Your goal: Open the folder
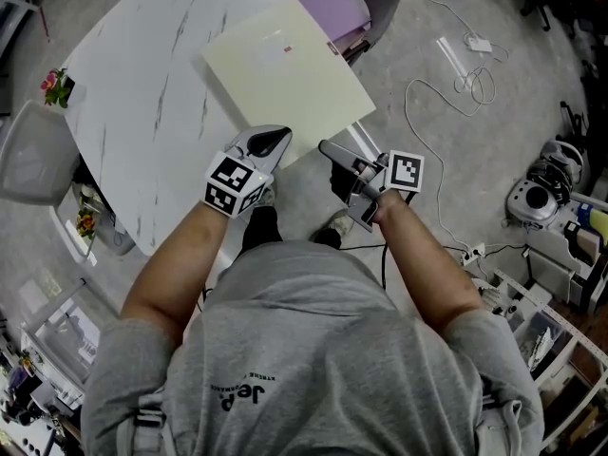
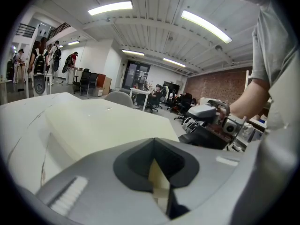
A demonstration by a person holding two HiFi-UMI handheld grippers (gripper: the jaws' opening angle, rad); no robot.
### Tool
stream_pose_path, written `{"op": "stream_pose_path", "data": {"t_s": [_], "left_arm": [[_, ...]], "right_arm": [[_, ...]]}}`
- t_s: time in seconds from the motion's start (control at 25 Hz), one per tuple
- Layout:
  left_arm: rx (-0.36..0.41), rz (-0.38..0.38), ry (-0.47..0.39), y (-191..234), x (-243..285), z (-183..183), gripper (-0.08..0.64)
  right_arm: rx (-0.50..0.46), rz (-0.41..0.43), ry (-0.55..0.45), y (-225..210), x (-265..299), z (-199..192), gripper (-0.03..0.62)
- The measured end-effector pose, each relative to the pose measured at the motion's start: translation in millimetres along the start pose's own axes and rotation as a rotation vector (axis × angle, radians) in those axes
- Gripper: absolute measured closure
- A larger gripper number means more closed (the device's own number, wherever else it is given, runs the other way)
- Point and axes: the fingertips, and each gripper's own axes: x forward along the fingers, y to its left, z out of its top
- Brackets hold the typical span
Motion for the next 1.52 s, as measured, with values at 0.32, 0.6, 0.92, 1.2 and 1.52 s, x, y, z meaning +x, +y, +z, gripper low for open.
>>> {"op": "stream_pose_path", "data": {"t_s": [0.32,0.6,0.92,1.2,1.52], "left_arm": [[-0.004,-0.002,-0.003,1,0,1,0.503],[0.0,-0.007,0.002,0,1,1,0.503],[-0.009,-0.013,-0.009,0,-1,3,0.503],[-0.023,-0.014,-0.015,1,-4,5,0.503],[-0.022,-0.046,-0.011,-11,-2,8,0.503]], "right_arm": [[-0.001,0.008,0.014,4,1,-1,0.333],[-0.013,-0.001,0.04,6,2,-3,0.333],[0.004,0.021,0.053,10,4,-6,0.333],[0.011,0.034,0.063,15,6,-8,0.333],[0.034,0.051,0.075,19,7,-12,0.333]]}}
